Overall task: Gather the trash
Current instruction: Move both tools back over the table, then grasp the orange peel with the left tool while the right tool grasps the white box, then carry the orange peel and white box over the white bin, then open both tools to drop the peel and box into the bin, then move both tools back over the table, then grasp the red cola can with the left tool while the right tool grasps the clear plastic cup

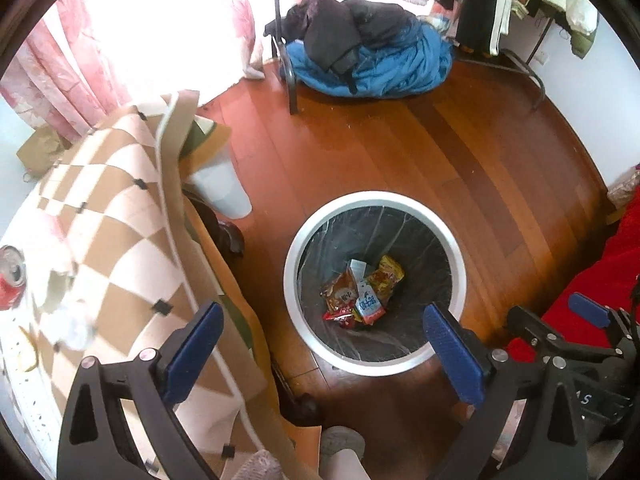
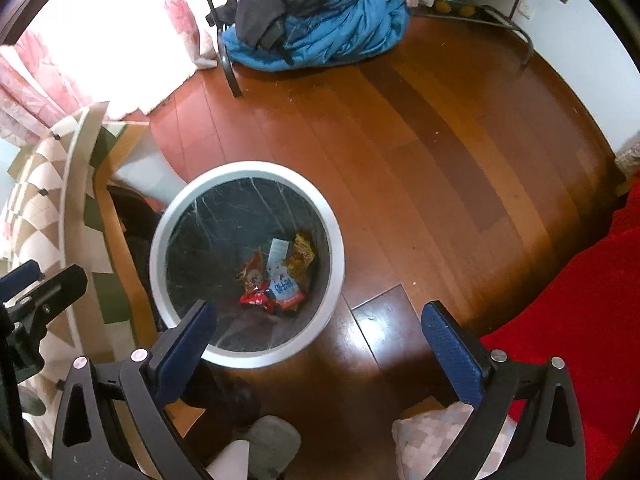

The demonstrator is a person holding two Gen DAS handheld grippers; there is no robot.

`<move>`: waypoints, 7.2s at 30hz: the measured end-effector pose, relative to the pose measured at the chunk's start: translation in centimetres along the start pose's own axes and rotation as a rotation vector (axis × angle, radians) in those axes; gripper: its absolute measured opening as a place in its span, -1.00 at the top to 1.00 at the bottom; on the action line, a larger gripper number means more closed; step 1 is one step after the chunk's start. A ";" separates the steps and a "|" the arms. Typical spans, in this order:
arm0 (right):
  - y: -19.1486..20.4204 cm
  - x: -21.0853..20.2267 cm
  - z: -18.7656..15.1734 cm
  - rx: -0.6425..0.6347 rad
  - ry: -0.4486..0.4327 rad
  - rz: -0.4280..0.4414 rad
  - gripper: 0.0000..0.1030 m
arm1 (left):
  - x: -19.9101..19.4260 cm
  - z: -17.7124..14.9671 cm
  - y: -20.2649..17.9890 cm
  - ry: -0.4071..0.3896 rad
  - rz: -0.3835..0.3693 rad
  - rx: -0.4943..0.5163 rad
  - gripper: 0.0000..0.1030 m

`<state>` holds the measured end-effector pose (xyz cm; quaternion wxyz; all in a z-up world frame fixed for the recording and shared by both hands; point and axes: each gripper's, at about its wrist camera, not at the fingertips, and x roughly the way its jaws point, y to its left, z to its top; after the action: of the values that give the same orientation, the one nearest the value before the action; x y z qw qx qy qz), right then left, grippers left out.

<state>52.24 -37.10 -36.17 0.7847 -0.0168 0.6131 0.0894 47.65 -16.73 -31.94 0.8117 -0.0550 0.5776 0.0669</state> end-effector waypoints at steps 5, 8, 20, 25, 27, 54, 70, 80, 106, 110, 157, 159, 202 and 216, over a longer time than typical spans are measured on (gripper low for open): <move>0.0 -5.0 -0.5 0.014 -0.064 0.010 -1.00 | -4.8 -0.6 0.4 -0.072 -0.009 -0.009 -0.98; 0.6 -9.0 -0.8 0.015 -0.119 0.019 -1.00 | -8.1 -1.0 1.3 -0.129 -0.018 -0.021 -0.98; 9.2 -22.0 -1.9 -0.048 -0.298 0.149 -1.00 | -19.8 -3.4 10.2 -0.317 0.009 -0.146 -0.98; 16.6 -22.0 -2.1 -0.159 -0.242 0.229 -1.00 | -19.1 -5.6 18.6 -0.289 0.101 -0.271 -0.98; 20.4 -20.9 -2.2 -0.214 -0.206 0.249 -1.00 | -17.7 -6.7 22.4 -0.253 0.144 -0.326 -0.98; 46.3 0.4 2.6 -0.611 0.109 0.127 -0.11 | -2.8 -11.0 34.3 -0.014 -0.001 -0.368 -0.95; 43.3 1.1 3.7 -0.558 0.128 0.109 -0.11 | -1.6 -9.8 34.8 -0.007 0.106 -0.380 0.39; 44.0 1.2 3.0 -0.605 0.107 0.071 -0.10 | -1.1 -9.4 33.8 -0.009 0.156 -0.355 0.42; 32.3 -18.5 -0.3 -0.378 -0.262 0.268 0.00 | -20.0 -7.3 23.5 -0.370 0.155 -0.271 0.47; 26.9 -22.0 -0.1 -0.316 -0.311 0.269 0.00 | -22.0 -5.5 18.6 -0.414 0.102 -0.208 0.47; 0.4 7.5 3.9 0.040 0.092 0.150 -0.80 | 5.0 1.9 -0.9 0.058 -0.021 -0.045 -0.91; 0.5 6.8 3.6 0.027 0.087 0.128 -0.98 | 4.7 1.8 -0.8 0.058 -0.012 -0.042 -0.91; 34.5 -4.6 -3.1 -0.259 0.069 0.188 -0.87 | -9.8 -9.4 34.2 -0.048 0.375 -0.168 -0.97; 39.5 -0.6 -3.2 -0.332 0.099 0.162 0.16 | -3.8 -6.6 34.1 0.104 0.427 0.438 -0.97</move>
<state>42.66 1.22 -33.14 0.7301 -0.1008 0.6274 0.2514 34.42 15.60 -30.93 0.7412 0.2403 0.6176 0.1070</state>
